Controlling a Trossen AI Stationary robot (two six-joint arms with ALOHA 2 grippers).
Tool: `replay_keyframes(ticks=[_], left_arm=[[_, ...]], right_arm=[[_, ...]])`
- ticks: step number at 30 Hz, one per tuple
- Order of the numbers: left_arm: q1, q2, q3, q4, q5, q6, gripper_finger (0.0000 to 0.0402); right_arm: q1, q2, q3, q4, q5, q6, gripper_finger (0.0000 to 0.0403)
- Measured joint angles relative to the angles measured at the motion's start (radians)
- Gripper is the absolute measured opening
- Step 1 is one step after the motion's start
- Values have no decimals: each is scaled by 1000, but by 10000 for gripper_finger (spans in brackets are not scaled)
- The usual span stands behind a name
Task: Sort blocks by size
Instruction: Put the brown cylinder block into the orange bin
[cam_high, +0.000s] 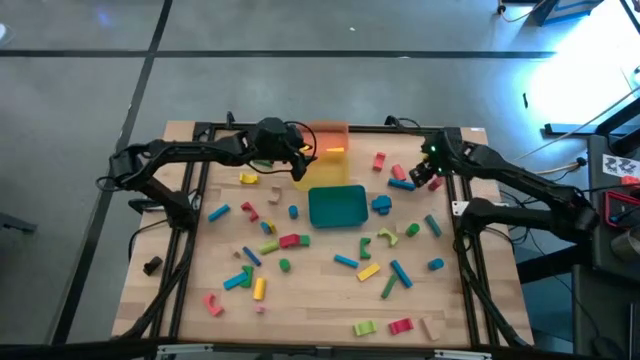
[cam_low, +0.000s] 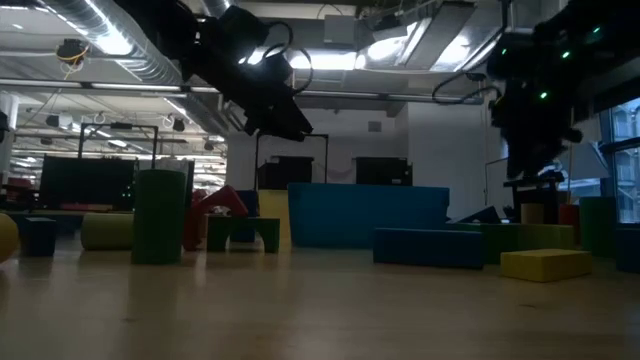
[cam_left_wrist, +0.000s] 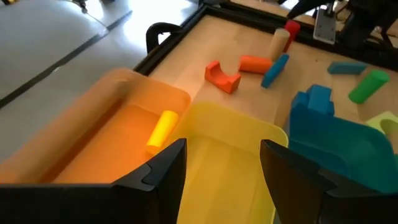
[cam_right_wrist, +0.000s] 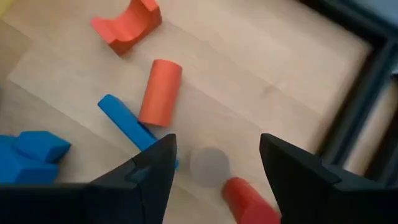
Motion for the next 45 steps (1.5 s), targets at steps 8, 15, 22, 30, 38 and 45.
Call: replay_keyframes(ticks=[8, 15, 22, 30, 38, 45], left_arm=[[0, 0, 0, -10, 0, 0, 188], [0, 0, 0, -18, 0, 4, 187], [0, 0, 0, -19, 0, 4, 186], [0, 1, 0, -19, -1, 4, 186], [0, 1, 0, -19, -1, 1, 187], [0, 1, 0, -19, -1, 9, 188]], right_arm=[[-71, 163, 0, 26, -93, -48, 232], [-70, 220, 0, 25, -93, -48, 232], [-70, 247, 0, 18, -93, -48, 232], [-69, 290, 0, -14, -92, -46, 232], [-69, 339, 0, -8, -92, -45, 189], [-69, 343, 0, 69, -92, -64, 134]])
